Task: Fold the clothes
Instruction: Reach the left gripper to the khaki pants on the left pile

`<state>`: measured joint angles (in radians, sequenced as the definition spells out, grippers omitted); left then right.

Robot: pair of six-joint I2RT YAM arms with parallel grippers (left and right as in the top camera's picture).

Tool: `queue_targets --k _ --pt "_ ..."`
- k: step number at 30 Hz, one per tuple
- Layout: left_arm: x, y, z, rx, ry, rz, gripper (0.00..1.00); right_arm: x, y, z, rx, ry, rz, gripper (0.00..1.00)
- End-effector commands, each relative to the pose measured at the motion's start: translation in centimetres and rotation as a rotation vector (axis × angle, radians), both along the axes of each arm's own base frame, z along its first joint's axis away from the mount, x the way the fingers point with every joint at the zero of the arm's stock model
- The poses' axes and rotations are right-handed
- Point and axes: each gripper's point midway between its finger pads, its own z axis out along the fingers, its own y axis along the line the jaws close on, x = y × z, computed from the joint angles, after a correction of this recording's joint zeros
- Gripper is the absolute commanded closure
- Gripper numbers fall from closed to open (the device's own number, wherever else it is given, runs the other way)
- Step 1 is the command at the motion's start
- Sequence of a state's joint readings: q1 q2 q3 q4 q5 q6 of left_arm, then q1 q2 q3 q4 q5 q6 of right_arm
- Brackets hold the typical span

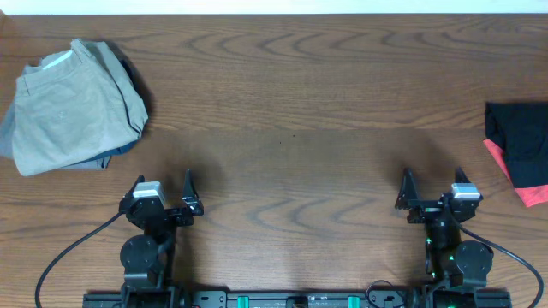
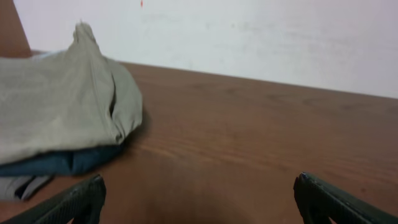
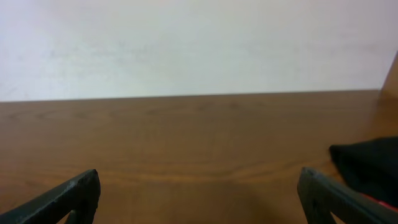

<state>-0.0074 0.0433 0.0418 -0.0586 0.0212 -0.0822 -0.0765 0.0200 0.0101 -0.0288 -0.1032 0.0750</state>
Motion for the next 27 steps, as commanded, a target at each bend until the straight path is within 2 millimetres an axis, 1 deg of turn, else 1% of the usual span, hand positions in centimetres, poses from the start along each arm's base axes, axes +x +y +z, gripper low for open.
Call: queue_targets --k 1,6,10,13,17,19,21,23,25,27 --pt "0.0 0.2 2.8 -0.018 -0.027 0.017 0.02 -0.1 0.1 1.0 0.038 0.014 0.011 0.01" --pt "0.9 0.2 5.3 -0.017 0.027 0.017 0.02 0.2 0.0 1.5 0.046 0.108 0.000 0.01" --pt "2.5 0.2 6.7 -0.015 0.148 0.018 0.02 0.8 -0.7 1.7 0.045 0.229 -0.034 0.01" --pt "3.6 0.4 6.8 -0.010 0.326 0.026 0.02 1.4 -0.9 1.6 0.026 0.361 -0.037 0.01" --pt "4.4 0.9 6.6 -0.011 0.578 0.042 0.02 2.2 -0.9 0.9 -0.011 0.551 -0.020 0.01" --pt "4.8 1.2 7.1 -0.010 0.683 0.052 0.02 2.5 -0.9 0.4 -0.028 0.664 -0.006 0.01" --pt "5.3 1.6 8.1 0.000 0.757 0.055 0.02 2.8 -0.9 0.2 -0.022 0.747 -0.001 0.01" --pt "5.9 1.8 9.5 -0.006 0.794 0.058 0.02 3.5 -0.7 0.4 0.006 0.797 0.014 0.01" --pt "7.0 2.0 11.2 0.005 0.784 0.054 0.03 4.4 0.2 0.7 0.043 0.814 0.062 0.01" --pt "8.7 2.6 13.1 0.060 0.720 0.055 0.02 4.9 0.7 0.5 0.058 0.825 0.091 0.01"
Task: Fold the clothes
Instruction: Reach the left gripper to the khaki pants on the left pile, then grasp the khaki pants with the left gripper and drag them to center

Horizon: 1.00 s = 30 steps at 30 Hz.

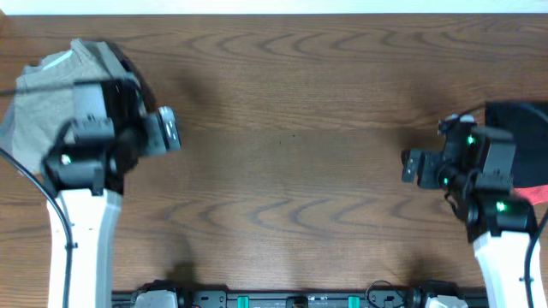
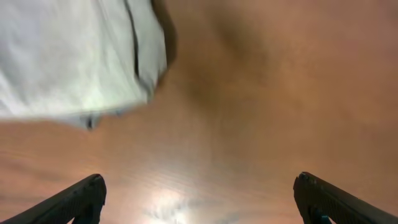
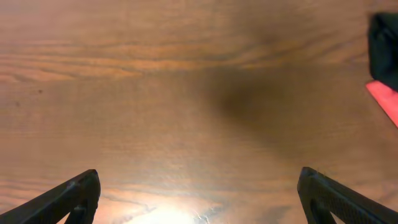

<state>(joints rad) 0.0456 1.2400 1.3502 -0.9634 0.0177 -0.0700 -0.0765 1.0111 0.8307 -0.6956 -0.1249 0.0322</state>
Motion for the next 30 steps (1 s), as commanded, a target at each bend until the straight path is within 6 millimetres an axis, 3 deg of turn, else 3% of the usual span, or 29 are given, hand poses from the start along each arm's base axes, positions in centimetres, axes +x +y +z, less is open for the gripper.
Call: queue_targets --k 1,4,7,14,22,26,30 --pt "2.5 1.5 3.8 0.073 -0.108 0.002 0.03 0.8 0.6 0.6 0.039 0.001 0.034 0.01" --pt "5.3 4.6 5.6 0.071 -0.203 0.102 0.02 0.6 0.2 -0.1 0.022 0.028 0.017 0.01" --pt "7.9 8.7 4.8 0.051 -0.219 0.226 0.02 0.4 -0.1 -0.3 0.008 0.043 0.005 0.01" --pt "14.4 15.5 -2.7 0.079 -0.169 0.339 0.01 0.1 -0.1 -0.5 0.010 0.059 0.005 0.01" --pt "19.4 17.6 -10.2 0.085 -0.162 0.349 0.04 -0.8 0.0 -1.1 0.024 0.102 -0.006 0.02" --pt "20.5 18.0 -13.0 0.083 -0.148 0.349 0.23 -1.0 0.1 -1.3 0.042 0.116 -0.018 0.06" --pt "20.9 18.1 -14.6 0.081 -0.137 0.349 0.73 -1.0 0.1 -1.3 0.066 0.120 -0.051 0.12"
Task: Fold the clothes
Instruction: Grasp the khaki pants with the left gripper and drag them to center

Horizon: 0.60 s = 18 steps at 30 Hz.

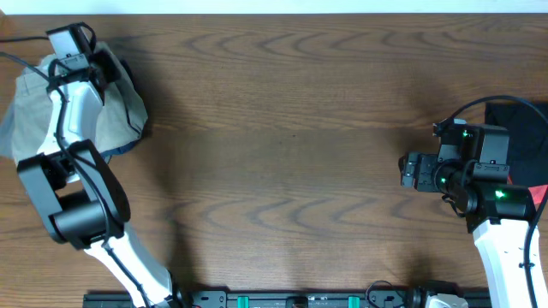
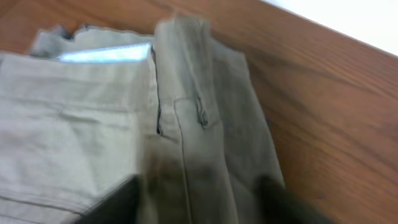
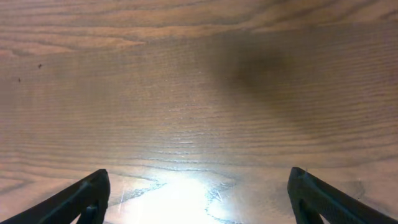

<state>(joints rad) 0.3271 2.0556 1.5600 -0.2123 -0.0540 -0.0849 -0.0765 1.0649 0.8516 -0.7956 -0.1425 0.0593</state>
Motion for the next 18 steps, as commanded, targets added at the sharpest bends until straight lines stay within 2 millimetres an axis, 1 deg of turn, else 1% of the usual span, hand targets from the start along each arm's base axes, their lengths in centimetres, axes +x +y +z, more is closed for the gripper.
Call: queue_targets --k 1,3,4,6,8,10,11,12,13,14,16,18 --pt "0.2 0.5 -0.6 0.007 0.003 0.010 0.78 0.3 -0.3 0.7 0.025 -0.013 -0.044 0.14" --pt "0.2 0.5 -1.0 0.005 0.010 0.010 0.85 0.3 -0.3 0.7 0.026 -0.012 -0.045 0.15" --pt "0.2 0.5 -1.0 0.005 0.012 0.010 0.86 0.3 -0.3 0.7 0.027 -0.011 -0.048 0.15" --pt "0.2 0.5 -1.0 0.005 0.011 0.011 0.94 0.3 -0.3 0.6 0.027 -0.009 -0.047 0.16" --pt "0.2 0.5 -0.6 0.007 0.004 0.010 0.94 0.2 -0.3 0.6 0.027 -0.007 -0.048 0.16" --pt "0.2 0.3 0.7 0.014 -0.018 0.008 0.94 0.2 -0.3 0.6 0.027 -0.007 -0.048 0.17" --pt "0.3 0.1 1.9 0.021 -0.039 0.004 0.94 0.2 -0.3 0.6 0.027 -0.007 -0.048 0.17" --pt "0.4 -0.3 3.8 0.030 -0.074 -0.001 0.94 0.2 -0.3 0.6 0.026 -0.008 -0.048 0.17" --pt "0.5 -0.6 5.1 0.037 -0.098 -0.007 0.94 0.3 -0.3 0.7 0.026 -0.011 -0.048 0.17" --pt "0.6 -1.3 6.9 0.041 -0.132 -0.023 0.94 0.4 -0.3 0.7 0.025 -0.014 -0.048 0.17" --pt "0.8 -3.7 11.4 0.047 -0.220 -0.077 0.94 0.7 -0.6 0.9 0.011 -0.029 -0.057 0.17" --pt "0.8 -6.4 15.4 0.028 -0.307 -0.119 0.94 1.1 -0.9 1.2 -0.001 -0.049 -0.064 0.16"
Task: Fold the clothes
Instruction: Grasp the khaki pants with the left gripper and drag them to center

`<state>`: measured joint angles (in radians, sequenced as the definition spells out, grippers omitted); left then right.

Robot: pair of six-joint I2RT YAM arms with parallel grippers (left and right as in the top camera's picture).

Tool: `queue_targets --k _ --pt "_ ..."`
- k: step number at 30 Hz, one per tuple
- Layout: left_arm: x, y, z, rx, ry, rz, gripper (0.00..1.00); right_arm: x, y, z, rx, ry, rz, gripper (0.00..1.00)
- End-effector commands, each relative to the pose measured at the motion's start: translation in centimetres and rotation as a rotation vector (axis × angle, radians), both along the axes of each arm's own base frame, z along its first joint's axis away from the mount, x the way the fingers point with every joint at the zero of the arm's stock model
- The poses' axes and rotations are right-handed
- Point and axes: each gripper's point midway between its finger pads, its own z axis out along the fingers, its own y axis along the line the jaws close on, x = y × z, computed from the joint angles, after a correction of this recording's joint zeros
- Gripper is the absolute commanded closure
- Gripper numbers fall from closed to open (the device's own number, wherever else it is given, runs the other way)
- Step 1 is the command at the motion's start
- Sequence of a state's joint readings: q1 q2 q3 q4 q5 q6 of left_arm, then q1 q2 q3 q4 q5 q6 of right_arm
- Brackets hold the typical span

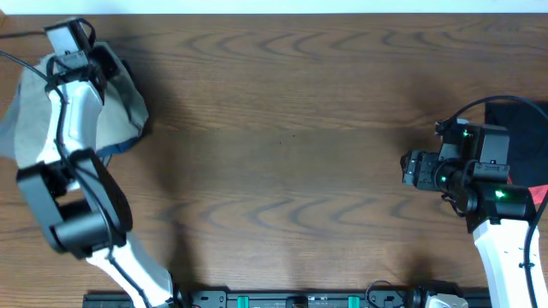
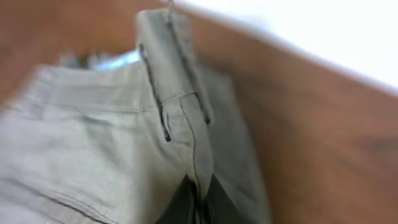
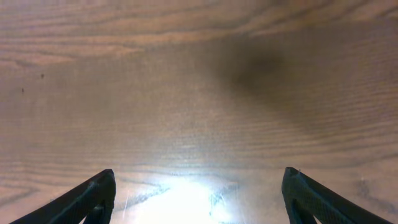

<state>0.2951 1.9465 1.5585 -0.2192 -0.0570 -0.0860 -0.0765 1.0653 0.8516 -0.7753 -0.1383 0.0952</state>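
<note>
Folded khaki trousers (image 1: 116,115) lie on a pile at the table's far left corner, filling the left wrist view (image 2: 93,143). At the pile's far end, my left gripper (image 1: 104,65) is shut on a raised seam ridge of the trousers, its fingertips (image 2: 186,202) pinching the cloth. A black and red garment (image 1: 518,128) lies at the right edge. Just left of it my right gripper (image 1: 409,169) hovers open over bare wood, its fingers (image 3: 93,193) wide apart and nothing between them.
A blue garment (image 1: 120,147) peeks out under the khaki trousers. The wooden table (image 1: 291,128) stretches between the two piles. A white wall runs along the table's far edge behind the left pile. Arm bases and cables sit at the front edge.
My left gripper's fingers, then apart over the khaki trousers, are now shut on a ridge of the cloth. The right gripper has stayed where it was, open.
Both arms rested at the table's front edge, grippers open. Then the left hovered by the khaki pile's right edge and the right near the black garment. Later the left was open at the pile's far end; now it pinches the trousers.
</note>
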Motion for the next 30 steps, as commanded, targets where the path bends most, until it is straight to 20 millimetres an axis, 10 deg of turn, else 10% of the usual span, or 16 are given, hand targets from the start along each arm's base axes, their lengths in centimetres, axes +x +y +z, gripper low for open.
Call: queue_targets --k 1,9,18,22,30 --pt "0.5 -6.5 11.9 -0.027 -0.263 -0.120 0.94 0.9 -0.9 1.1 -0.020 -0.043 -0.035 0.16" --pt "-3.0 -23.7 27.2 -0.330 -0.671 -0.531 0.94 1.7 -1.4 1.6 -0.045 -0.082 -0.052 0.14" --pt "-10.1 -24.9 34.3 -0.311 -0.797 -0.561 0.94 1.6 -2.9 1.6 -0.115 -0.078 -0.106 0.10" --pt "-10.9 -23.5 31.0 -0.312 -0.653 -0.476 0.94 1.8 -2.9 1.7 -0.115 -0.086 -0.106 0.08" --pt "-13.2 -16.8 15.0 -0.079 -0.026 -0.133 0.56 1.7 -2.9 1.7 -0.114 -0.083 -0.106 0.02"
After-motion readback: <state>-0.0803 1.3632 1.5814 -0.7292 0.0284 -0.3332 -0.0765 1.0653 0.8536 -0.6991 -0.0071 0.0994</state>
